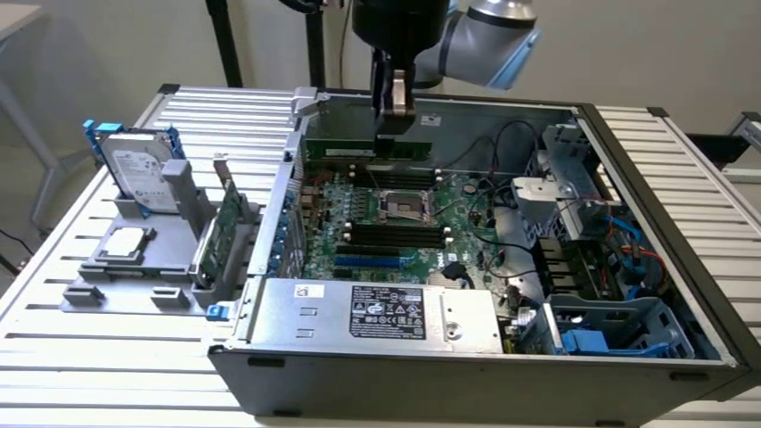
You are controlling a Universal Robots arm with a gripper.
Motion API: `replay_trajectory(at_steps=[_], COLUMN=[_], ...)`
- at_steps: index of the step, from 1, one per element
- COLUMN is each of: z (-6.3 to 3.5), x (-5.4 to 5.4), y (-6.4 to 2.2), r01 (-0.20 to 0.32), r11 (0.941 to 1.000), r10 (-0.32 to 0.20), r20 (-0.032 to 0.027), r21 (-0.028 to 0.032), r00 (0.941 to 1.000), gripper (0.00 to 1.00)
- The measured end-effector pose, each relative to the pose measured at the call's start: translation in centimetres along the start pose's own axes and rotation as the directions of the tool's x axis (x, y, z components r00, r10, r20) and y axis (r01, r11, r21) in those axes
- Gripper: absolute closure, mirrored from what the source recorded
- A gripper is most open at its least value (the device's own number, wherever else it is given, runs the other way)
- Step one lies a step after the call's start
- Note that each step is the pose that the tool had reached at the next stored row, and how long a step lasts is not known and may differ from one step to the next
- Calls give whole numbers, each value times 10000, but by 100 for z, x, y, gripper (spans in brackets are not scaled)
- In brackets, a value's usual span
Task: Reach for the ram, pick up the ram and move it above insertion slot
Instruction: 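Pick up the ram and move it above insertion slot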
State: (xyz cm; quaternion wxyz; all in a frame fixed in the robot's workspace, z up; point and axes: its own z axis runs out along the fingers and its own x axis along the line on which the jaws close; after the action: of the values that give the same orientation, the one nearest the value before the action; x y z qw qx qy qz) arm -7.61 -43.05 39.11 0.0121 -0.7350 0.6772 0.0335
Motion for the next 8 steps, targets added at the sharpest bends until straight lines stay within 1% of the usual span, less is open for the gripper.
replay_trajectory(at_steps=[4,8], z=[10,18], x=[-52,-67], y=[-99,-163], r01=[-4,-71], r11=[10000,10000], r10=[4,71], r20=[0,3], r21=[-1,5], r00=[10000,10000], gripper=[87,87])
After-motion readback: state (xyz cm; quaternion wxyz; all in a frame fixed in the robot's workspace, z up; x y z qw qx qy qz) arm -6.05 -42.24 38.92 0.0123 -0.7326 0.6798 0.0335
